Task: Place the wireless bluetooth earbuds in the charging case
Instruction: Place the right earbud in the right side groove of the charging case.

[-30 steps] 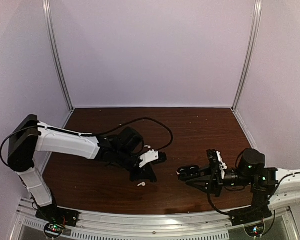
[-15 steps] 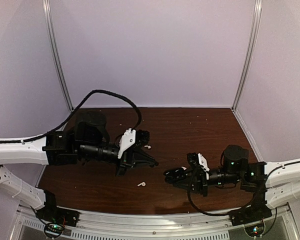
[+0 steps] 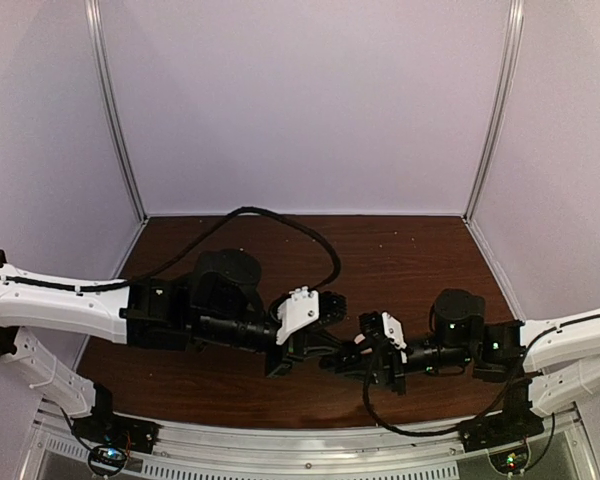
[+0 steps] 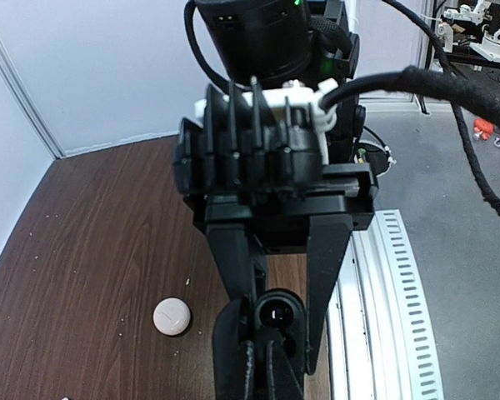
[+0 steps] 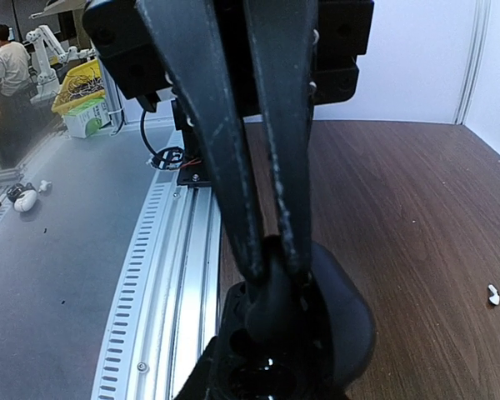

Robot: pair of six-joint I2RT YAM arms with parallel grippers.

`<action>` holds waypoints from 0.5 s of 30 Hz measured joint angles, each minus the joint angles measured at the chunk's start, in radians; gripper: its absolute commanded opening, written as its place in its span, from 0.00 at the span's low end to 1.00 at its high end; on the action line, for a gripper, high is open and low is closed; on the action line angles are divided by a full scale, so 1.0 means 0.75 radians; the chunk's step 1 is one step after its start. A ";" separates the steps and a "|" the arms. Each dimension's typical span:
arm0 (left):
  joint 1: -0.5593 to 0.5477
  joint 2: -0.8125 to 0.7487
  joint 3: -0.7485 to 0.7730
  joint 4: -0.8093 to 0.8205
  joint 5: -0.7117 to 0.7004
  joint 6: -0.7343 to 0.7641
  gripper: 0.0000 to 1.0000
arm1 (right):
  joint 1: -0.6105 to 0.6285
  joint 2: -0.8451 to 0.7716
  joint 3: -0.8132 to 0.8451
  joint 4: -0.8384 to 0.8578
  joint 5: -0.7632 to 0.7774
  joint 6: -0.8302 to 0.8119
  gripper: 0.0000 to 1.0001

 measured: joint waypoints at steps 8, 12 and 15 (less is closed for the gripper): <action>-0.002 0.022 0.004 0.012 -0.011 -0.004 0.00 | 0.005 0.008 0.007 -0.004 0.001 -0.003 0.00; -0.003 0.025 0.006 0.012 -0.008 -0.008 0.00 | 0.005 0.008 0.007 -0.006 0.007 -0.003 0.00; -0.003 0.036 0.017 0.014 -0.004 -0.010 0.00 | 0.005 0.007 0.007 -0.007 0.016 -0.003 0.00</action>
